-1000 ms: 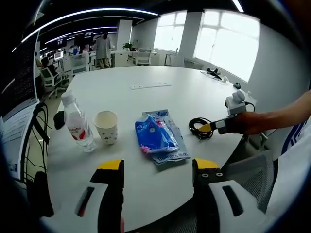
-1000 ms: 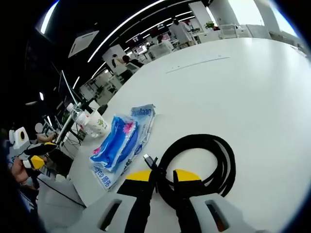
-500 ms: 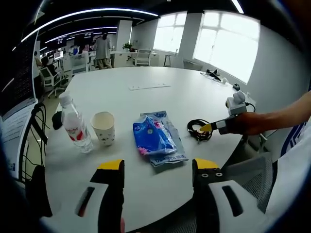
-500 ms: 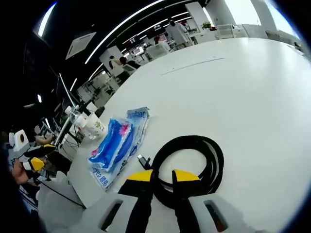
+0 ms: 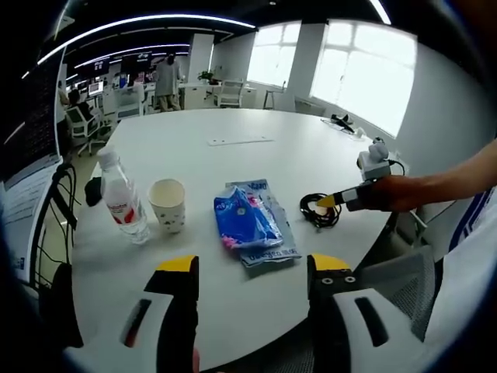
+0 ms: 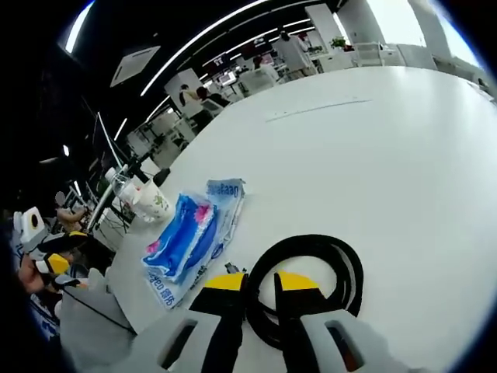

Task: Arrange the tabletop items into an orderly group along one side of the table until the central work area is clear of visible clutter.

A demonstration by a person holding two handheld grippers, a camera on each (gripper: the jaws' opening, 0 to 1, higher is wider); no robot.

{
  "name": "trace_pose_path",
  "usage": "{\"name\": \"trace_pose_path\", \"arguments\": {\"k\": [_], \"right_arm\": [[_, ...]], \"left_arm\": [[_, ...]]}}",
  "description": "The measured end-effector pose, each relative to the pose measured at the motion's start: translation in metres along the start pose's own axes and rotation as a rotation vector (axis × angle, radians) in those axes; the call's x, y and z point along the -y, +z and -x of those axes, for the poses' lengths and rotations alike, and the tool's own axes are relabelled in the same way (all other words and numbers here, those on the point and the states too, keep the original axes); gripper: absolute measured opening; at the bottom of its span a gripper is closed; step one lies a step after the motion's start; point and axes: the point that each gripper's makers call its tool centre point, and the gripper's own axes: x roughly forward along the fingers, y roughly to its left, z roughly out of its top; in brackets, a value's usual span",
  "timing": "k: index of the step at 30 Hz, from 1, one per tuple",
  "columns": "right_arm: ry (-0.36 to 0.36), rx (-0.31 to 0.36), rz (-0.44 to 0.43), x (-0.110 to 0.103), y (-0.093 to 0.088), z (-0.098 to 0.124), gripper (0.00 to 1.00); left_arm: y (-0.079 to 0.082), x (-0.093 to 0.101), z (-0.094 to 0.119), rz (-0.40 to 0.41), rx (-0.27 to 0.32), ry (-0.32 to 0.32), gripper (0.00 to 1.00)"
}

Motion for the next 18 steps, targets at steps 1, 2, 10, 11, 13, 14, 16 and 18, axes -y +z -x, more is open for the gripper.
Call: {"name": "trace_pose_path", "arguments": {"k": [1,2,10,11,13,14,16,18], "right_arm": [[0.003,-0.001,0.007,-0.002,0.002,-0.002,0.12],[0.008,-0.004,0.019,-0.006,0.004,-0.005,0.12],[0.051,-0.039,0.091,-0.030,0.014,-0.025,0.12],[0.056,-0.044,0.098,-0.032,0.014,-0.027,0.12],[0.063,-0.052,0.111,-0.036,0.015,-0.031,0.12],[0.066,-0.058,0.113,-0.037,0.015,-0.034,0.12],[0.068,-0.068,0.114,-0.038,0.015,-0.038,0.12],[0.071,-0.077,0.125,-0.040,0.015,-0.041,0.12]], "left_arm": [[0.000,-0.001,0.001,0.003,0.002,0.002,0.56],[0.000,-0.002,0.002,0.007,0.004,0.006,0.56],[-0.007,-0.008,0.008,0.025,0.008,0.025,0.56],[-0.008,-0.009,0.009,0.027,0.008,0.027,0.56],[-0.009,-0.008,0.010,0.032,0.008,0.030,0.56],[-0.010,-0.009,0.011,0.036,0.008,0.033,0.56],[-0.011,-0.010,0.011,0.041,0.011,0.036,0.56],[-0.011,-0.011,0.012,0.045,0.012,0.038,0.56]]}}
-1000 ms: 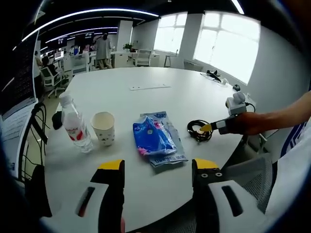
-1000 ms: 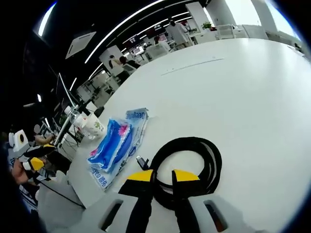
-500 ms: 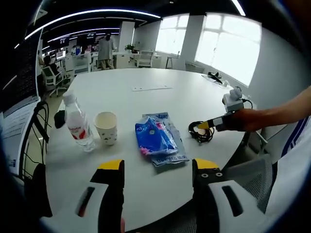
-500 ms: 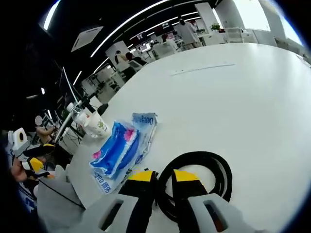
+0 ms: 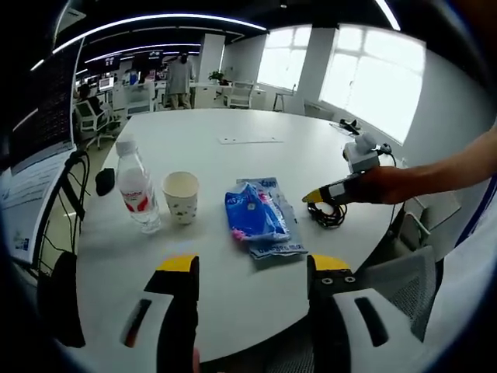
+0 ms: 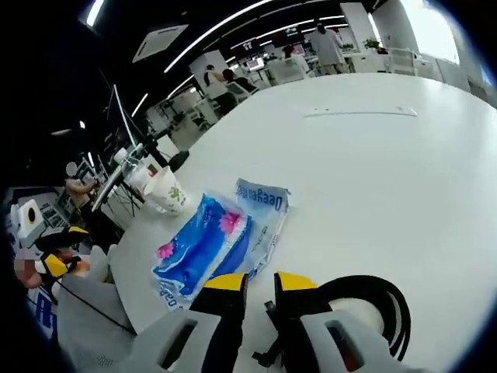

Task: Arrange the tabletop items into an orderly group along one side of the table until the central work area is clear of visible clutter.

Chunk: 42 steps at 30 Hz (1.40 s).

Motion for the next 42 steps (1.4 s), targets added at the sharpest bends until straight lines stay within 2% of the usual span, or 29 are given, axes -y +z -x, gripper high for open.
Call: {"name": "trace_pose_path", "arguments": {"k": [9,14,20,26,36,39,42], "right_arm": [[0.024,-0.034,0.067,-0.012,0.012,-0.015,0.14],[0.040,-0.101,0.223,-0.015,0.015,-0.028,0.18],[0.069,-0.122,0.324,-0.024,0.030,-0.040,0.21],[0.091,-0.207,0.467,-0.024,0.030,-0.054,0.22],[0.072,-0.214,0.516,-0.027,0.040,-0.068,0.20],[0.086,-0.212,0.531,-0.034,0.040,-0.071,0.19],[0.080,-0.233,0.606,-0.035,0.039,-0.075,0.17]], "left_arm": [[-0.003,-0.007,0.003,0.020,0.003,0.012,0.56],[-0.005,-0.011,0.004,0.033,0.003,0.020,0.56],[-0.009,-0.016,0.007,0.046,0.002,0.032,0.56],[-0.011,-0.020,0.009,0.057,0.000,0.040,0.56],[-0.016,-0.025,0.011,0.071,-0.002,0.051,0.56],[-0.017,-0.026,0.012,0.074,-0.006,0.051,0.55],[-0.017,-0.027,0.013,0.074,-0.007,0.052,0.55]]}}
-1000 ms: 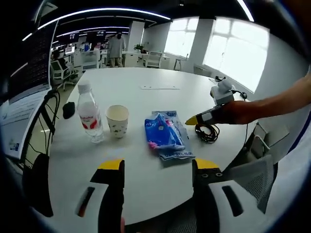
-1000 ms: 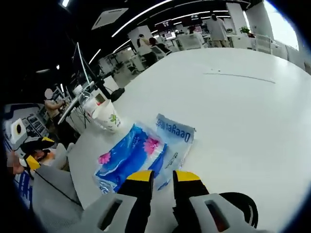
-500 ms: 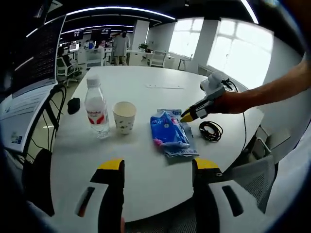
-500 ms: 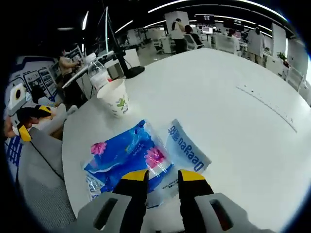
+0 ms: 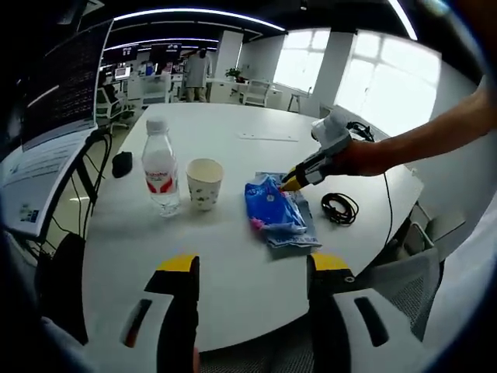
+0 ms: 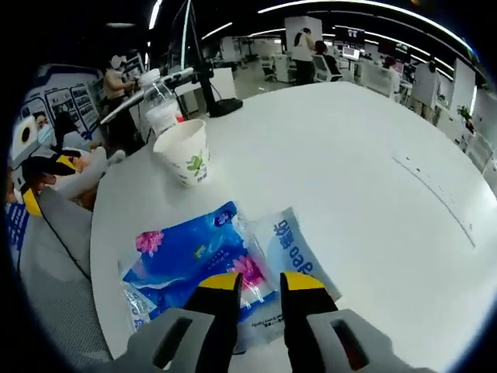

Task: Arrange the tabletop items into an orderly group along one side of the table until the central work area is clear of visible clutter.

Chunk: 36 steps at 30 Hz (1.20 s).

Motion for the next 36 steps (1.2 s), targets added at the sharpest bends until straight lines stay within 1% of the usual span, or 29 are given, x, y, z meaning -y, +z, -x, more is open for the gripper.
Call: {"name": "trace_pose_path", "arguments": {"k": [5,7,8,10,11,16,22,27,32,36], "right_arm": [[0.000,-0.001,0.029,-0.003,0.003,-0.004,0.14],[-0.006,-0.014,0.047,-0.002,0.001,-0.005,0.11],[-0.011,-0.017,0.039,-0.001,0.000,-0.004,0.09],[-0.009,-0.014,0.019,0.000,-0.001,-0.002,0.02],[-0.001,-0.006,0.006,-0.001,-0.001,-0.001,0.03],[0.016,-0.013,0.010,-0.008,-0.011,0.005,0.01],[0.000,-0.009,-0.015,-0.009,-0.025,0.015,0.01],[-0.026,0.003,-0.072,-0.010,-0.038,0.025,0.01],[-0.038,0.002,-0.112,-0.014,-0.048,0.030,0.02],[-0.052,0.016,-0.159,-0.017,-0.052,0.034,0.01]], "left_arm": [[0.001,0.000,0.002,-0.003,-0.001,0.002,0.55],[0.001,-0.001,0.003,-0.004,-0.003,0.003,0.55],[0.001,-0.001,0.003,-0.004,-0.003,0.004,0.55],[0.001,-0.002,0.004,-0.005,-0.003,0.005,0.55],[0.001,-0.002,0.004,-0.004,-0.003,0.006,0.55],[0.001,0.000,0.003,-0.006,-0.003,0.001,0.55],[0.003,0.005,-0.001,-0.014,0.001,-0.009,0.55],[0.002,0.008,-0.002,-0.017,0.004,-0.013,0.55],[0.000,0.009,-0.001,-0.023,0.002,-0.017,0.55],[0.000,0.011,0.001,-0.024,0.002,-0.018,0.55]]}}
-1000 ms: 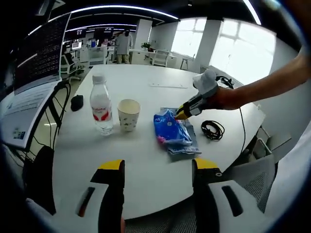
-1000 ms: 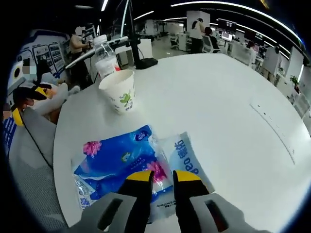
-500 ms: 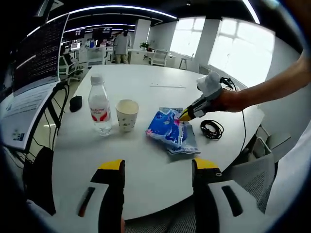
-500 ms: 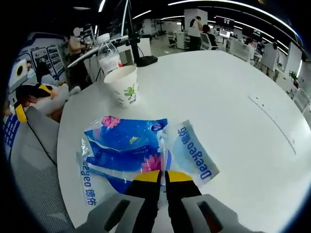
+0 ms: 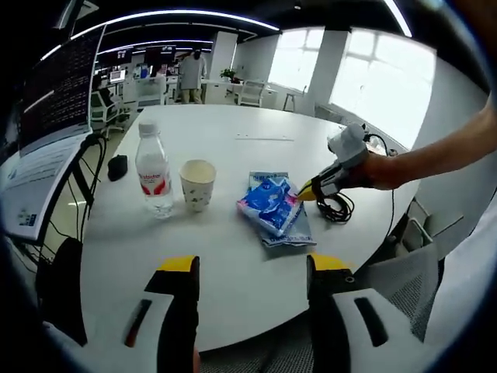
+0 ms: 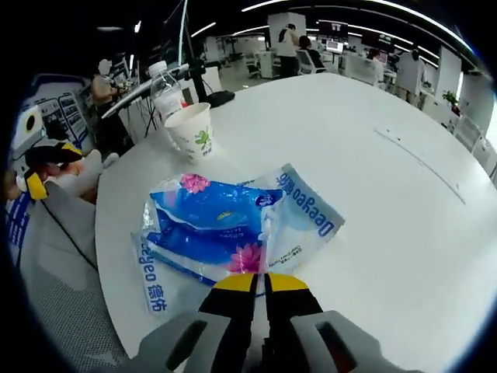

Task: Arrange the tabletop items into an orderly group along one side of the table until the central work area is clear of visible clutter.

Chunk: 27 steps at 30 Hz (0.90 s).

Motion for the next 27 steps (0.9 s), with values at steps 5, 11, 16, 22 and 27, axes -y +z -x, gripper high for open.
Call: {"name": "trace_pose_path", "arguments": {"k": [5,11,16,22,27], "right_arm": [[-0.020,0.035,-0.115,-0.005,-0.004,0.006,0.01],[-0.023,0.043,-0.127,-0.010,-0.007,0.010,0.01],[-0.039,0.060,-0.173,-0.013,-0.009,0.018,0.01],[-0.055,0.044,-0.221,-0.025,-0.028,0.026,0.01],[-0.055,0.034,-0.268,-0.038,-0.045,0.029,0.01]], "left_arm": [[0.001,0.000,0.001,-0.006,0.000,-0.003,0.55],[0.004,0.002,0.000,-0.017,0.001,-0.011,0.55],[0.008,0.003,-0.001,-0.019,0.008,-0.012,0.55],[0.006,0.005,-0.002,-0.021,0.005,-0.019,0.55],[0.005,0.009,-0.004,-0.027,-0.002,-0.028,0.55]]}}
